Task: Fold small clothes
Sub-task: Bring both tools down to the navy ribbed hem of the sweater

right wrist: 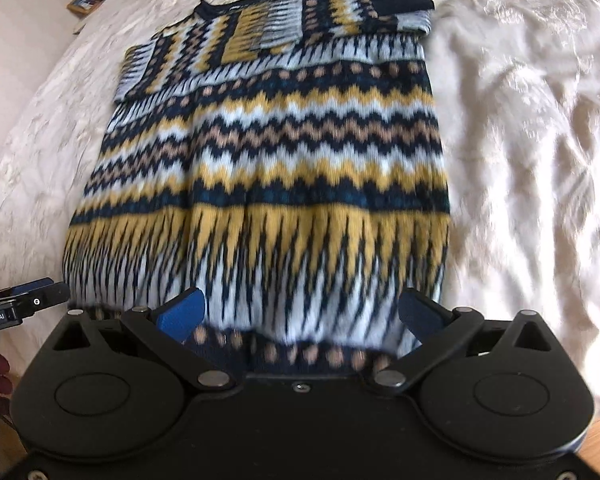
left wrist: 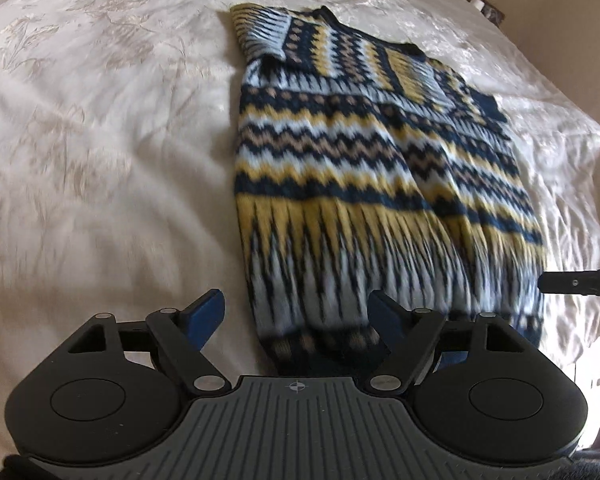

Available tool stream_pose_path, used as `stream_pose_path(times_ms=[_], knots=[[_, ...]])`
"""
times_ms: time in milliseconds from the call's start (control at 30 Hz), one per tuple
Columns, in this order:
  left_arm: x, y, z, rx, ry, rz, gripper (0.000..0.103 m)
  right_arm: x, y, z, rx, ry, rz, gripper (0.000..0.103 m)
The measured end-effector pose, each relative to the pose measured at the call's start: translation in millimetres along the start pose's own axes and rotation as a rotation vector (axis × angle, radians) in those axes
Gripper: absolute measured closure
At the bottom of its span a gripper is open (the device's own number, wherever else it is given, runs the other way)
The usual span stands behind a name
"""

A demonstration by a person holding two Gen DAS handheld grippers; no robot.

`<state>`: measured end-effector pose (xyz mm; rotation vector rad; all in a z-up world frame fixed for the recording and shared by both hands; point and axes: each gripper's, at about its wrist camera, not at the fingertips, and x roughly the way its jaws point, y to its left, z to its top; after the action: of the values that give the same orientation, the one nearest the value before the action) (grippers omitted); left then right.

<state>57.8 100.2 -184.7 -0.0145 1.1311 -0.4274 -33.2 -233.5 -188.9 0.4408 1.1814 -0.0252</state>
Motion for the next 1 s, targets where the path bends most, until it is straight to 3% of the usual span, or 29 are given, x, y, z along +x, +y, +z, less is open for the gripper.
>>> stream_pose_path(times_ms=[467, 767, 1000], knots=[[-17.7, -41.2, -61.7, 0.101, -0.027, 0.007, 0.025, -22.5, -14.2, -93.6, 0.046, -0.031, 0.064, 0.000], [-16.6, -41.4, -67.5, 0.087, -0.066, 0.042, 0.025, -31.8, -20.6, -100.4, 0.051, -0.082, 0.085, 0.000], [0.1, -33.8, -60.2, 0.085, -0.041, 0.049, 0.025, -12.5, -25.3, -91.1, 0.045, -0.058, 0.098, 0.000]])
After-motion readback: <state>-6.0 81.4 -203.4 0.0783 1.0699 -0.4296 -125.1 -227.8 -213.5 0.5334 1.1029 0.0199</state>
